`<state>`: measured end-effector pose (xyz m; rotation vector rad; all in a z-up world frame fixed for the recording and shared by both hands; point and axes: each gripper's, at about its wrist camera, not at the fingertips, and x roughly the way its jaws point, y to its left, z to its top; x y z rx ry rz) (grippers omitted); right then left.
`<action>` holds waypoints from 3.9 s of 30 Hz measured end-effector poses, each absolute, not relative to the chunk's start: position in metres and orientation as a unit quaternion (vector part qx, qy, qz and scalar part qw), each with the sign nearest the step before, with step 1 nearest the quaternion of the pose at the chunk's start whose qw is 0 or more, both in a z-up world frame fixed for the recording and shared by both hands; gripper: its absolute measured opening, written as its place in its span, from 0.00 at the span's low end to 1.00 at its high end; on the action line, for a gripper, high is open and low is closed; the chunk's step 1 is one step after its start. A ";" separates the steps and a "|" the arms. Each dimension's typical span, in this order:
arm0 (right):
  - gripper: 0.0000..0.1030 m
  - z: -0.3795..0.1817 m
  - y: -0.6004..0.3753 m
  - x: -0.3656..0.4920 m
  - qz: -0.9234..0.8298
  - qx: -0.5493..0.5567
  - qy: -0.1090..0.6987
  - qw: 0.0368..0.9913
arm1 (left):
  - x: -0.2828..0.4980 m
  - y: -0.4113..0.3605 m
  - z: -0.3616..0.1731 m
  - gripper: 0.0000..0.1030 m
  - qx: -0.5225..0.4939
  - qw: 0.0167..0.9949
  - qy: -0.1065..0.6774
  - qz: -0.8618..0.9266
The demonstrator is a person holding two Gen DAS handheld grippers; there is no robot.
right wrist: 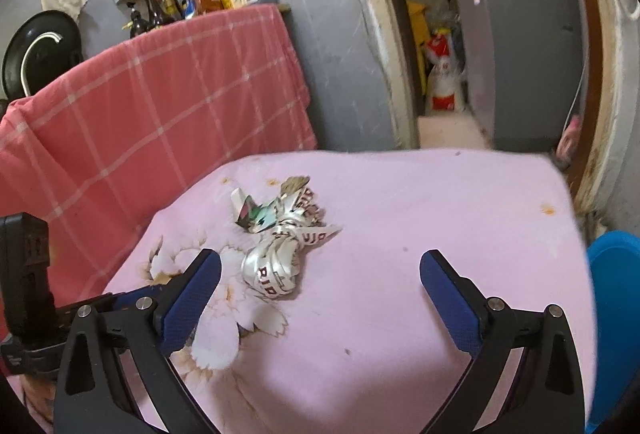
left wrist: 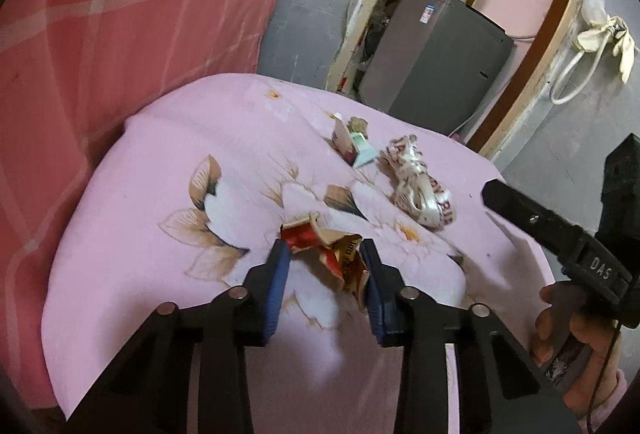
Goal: Collect trash
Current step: 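Grasp the red wrapper with left tool while right tool grasps the white ribbon wrapper, then lift both wrappers and carry them over the blue bucket, then open both tools to drop the wrappers into the bucket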
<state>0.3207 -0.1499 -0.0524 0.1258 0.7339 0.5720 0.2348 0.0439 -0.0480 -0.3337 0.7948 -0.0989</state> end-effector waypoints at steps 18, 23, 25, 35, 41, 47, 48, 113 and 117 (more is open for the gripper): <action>0.50 -0.073 -0.106 0.344 0.300 0.014 0.448 0.842 | 0.242 0.054 -0.047 0.14 -0.185 0.903 0.386 -0.029; 0.26 -0.074 -0.104 0.341 0.309 0.011 0.448 0.839 | 0.238 0.051 -0.044 0.14 -0.180 0.906 0.382 -0.029; 0.20 -0.073 -0.107 0.338 0.311 0.016 0.445 0.840 | 0.235 0.048 -0.042 0.13 -0.176 0.908 0.378 -0.029; 0.16 -0.051 -0.131 0.297 0.309 0.025 0.370 0.876 | 0.222 0.036 -0.027 0.13 -0.150 0.926 0.343 -0.044; 0.16 -0.023 -0.156 0.268 0.285 0.027 0.290 0.913 | 0.215 0.021 -0.007 0.13 -0.139 0.946 0.288 -0.056; 0.16 0.012 -0.185 0.244 0.244 0.026 0.207 0.947 | 0.212 -0.001 0.025 0.13 -0.128 0.965 0.216 -0.075; 0.16 0.019 -0.191 0.240 0.236 0.025 0.196 0.951 | 0.212 -0.004 0.030 0.13 -0.126 0.967 0.206 -0.078; 0.40 -0.044 -0.441 0.237 -0.058 0.139 0.247 0.957 | 0.328 -0.287 -0.029 0.28 -0.065 0.869 0.359 -0.335; 0.47 -0.036 -0.438 0.233 -0.055 0.137 0.235 0.961 | 0.325 -0.279 -0.022 0.38 -0.068 0.874 0.350 -0.330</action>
